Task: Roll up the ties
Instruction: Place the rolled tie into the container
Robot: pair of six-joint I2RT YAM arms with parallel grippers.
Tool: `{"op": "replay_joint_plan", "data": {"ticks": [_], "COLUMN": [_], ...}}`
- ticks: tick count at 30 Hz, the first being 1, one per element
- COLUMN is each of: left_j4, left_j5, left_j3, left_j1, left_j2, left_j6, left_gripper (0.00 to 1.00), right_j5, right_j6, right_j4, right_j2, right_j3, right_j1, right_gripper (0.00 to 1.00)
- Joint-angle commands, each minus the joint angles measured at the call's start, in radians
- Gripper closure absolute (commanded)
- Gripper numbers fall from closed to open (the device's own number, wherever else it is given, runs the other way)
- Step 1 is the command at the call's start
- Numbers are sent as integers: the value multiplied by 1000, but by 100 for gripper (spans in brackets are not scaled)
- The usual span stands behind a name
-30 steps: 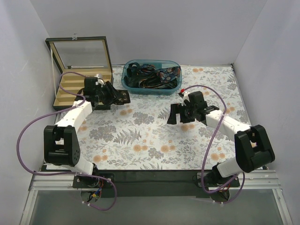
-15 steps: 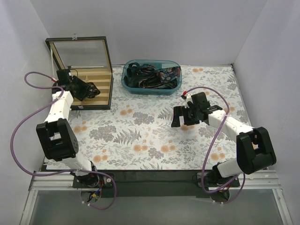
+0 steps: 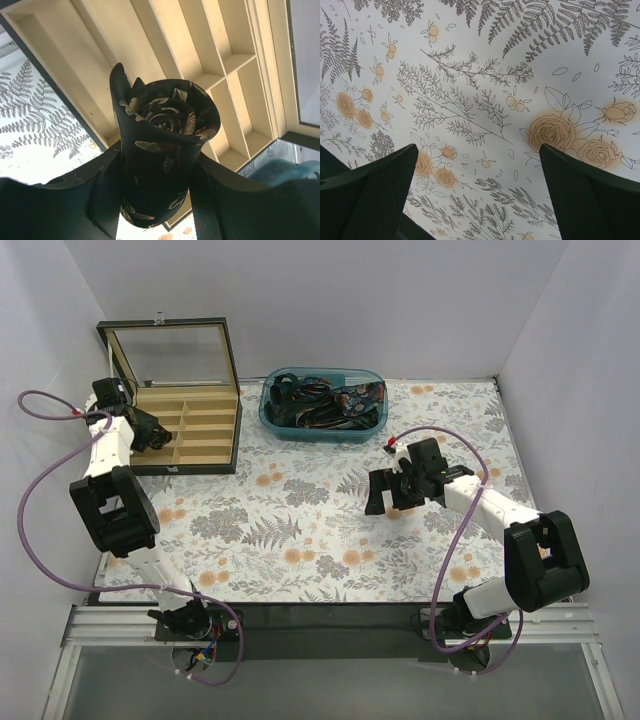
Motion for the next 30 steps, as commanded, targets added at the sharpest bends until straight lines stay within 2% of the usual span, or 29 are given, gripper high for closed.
{"op": "replay_joint_plan", "data": {"ticks": [1,4,10,21,30], "left_j4": [-38,-63,-48,-49,-77], "left_j5": [-51,-15,-42,-2,-68], "left_j3": [85,97,-9,29,39], "left_j1": [1,3,6,32,53], "left_j2": [30,29,-66,4,59], "left_j6": [7,-9,-3,-13,-1], "left_gripper": [100,100,100,100,100], "right_j5": [16,25,-4,5,16], "right_j6": [-30,-32,-33,-41,-42], "right_j4": [-14,-14,-12,-9,-9], "right_j2": [-5,-8,12,15,21], "right_j3": [-14,-9,0,-9,-11], "right_j1": [-7,-16,-22,-23,-31], "right_gripper": [3,3,3,4,4]}}
